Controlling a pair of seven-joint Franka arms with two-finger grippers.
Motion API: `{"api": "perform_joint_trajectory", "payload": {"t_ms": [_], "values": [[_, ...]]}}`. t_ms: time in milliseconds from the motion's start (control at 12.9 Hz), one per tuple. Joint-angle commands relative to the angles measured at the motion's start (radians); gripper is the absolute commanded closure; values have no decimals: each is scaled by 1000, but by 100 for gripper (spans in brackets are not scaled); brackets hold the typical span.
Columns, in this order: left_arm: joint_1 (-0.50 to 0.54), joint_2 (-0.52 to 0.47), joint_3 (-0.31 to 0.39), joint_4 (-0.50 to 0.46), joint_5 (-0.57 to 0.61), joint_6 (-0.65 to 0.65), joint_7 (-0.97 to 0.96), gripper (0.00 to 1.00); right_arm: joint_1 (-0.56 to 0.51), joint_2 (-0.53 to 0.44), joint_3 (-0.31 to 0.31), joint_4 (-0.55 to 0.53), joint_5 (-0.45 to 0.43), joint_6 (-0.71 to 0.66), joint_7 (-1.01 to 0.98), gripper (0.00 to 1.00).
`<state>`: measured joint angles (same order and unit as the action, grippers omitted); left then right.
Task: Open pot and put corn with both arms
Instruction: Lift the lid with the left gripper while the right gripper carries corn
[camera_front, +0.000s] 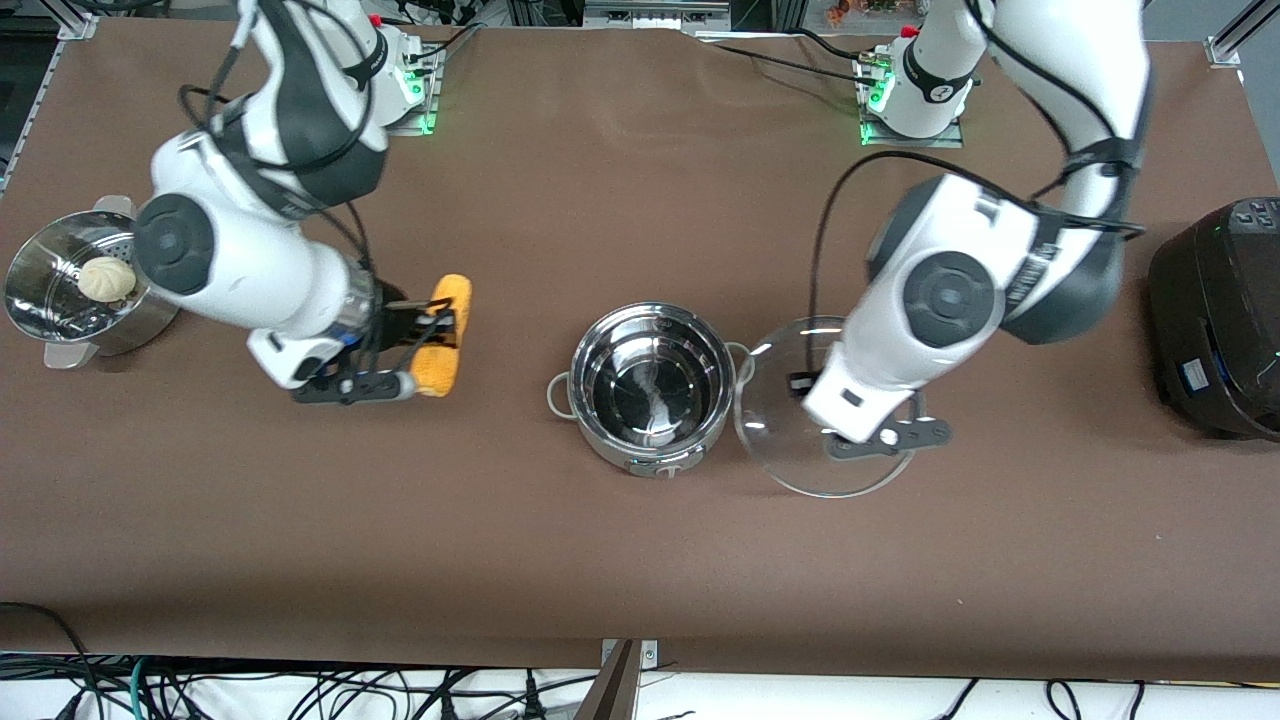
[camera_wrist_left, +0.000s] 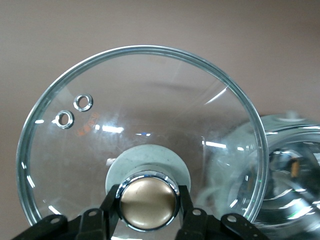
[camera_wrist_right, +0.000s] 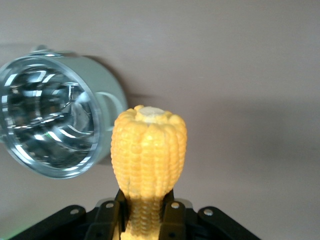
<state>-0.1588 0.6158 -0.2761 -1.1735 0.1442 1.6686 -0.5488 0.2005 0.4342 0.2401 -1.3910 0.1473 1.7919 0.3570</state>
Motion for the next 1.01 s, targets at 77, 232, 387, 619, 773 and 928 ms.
{"api": "perform_joint_trajectory", "payload": {"t_ms": [77,232,387,619,773,928], "values": [[178,-161,-12,-196,-57,-1,251,100,92,67,1,52,0,82,92,88],[260,-238,-12,-308,-66,8,354,100,157,106,1,70,0,148,176,88],[335,-327,-12,-461,-98,78,442,100,215,171,-1,136,-2,173,212,88],[398,-407,-12,-714,-109,293,527,100,261,259,-1,228,-2,228,290,88],[398,-426,-11,-814,-109,390,527,100,281,290,-1,234,-2,268,290,88],[400,-418,-9,-880,-107,462,526,100,290,325,-1,234,-2,309,290,88]]}}
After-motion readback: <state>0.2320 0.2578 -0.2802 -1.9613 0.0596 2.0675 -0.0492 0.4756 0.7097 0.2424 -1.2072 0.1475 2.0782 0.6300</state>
